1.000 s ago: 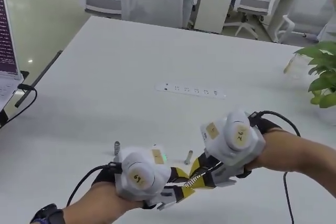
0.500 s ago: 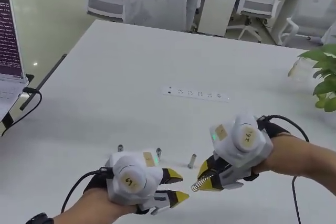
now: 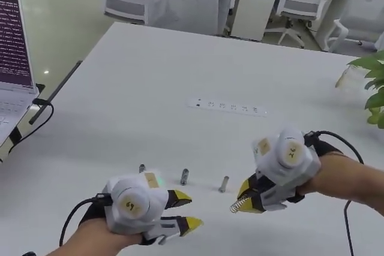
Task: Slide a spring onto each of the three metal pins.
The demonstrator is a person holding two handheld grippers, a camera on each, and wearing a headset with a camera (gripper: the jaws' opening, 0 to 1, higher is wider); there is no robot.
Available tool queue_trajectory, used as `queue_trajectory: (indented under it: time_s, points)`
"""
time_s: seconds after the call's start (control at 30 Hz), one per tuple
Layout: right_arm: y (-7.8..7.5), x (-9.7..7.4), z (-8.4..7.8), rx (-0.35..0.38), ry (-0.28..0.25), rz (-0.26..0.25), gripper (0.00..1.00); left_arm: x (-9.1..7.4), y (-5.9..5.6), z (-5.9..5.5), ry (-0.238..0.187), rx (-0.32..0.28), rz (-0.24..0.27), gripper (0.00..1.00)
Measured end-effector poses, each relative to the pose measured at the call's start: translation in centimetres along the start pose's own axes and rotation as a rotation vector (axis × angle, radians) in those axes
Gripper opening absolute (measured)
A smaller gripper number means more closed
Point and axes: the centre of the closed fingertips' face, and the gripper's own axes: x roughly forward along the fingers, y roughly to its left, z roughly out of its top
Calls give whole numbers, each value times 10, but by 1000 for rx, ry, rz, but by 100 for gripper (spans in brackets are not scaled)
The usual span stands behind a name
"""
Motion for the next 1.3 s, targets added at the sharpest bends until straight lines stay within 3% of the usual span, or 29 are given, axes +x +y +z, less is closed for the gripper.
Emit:
queue_trajectory:
  time_s: [0.5, 0.93, 1.3]
  points:
    - [-27, -1, -12, 42, 11, -23, 8, -26, 31, -15, 2, -64, 97, 24]
    - [-35, 9, -22, 70, 26, -10, 8, -47, 46, -32, 9, -122, 166, 29]
    - [-52, 17, -25, 87, 38, -17, 8, -71, 55, -49, 18, -165, 223, 36]
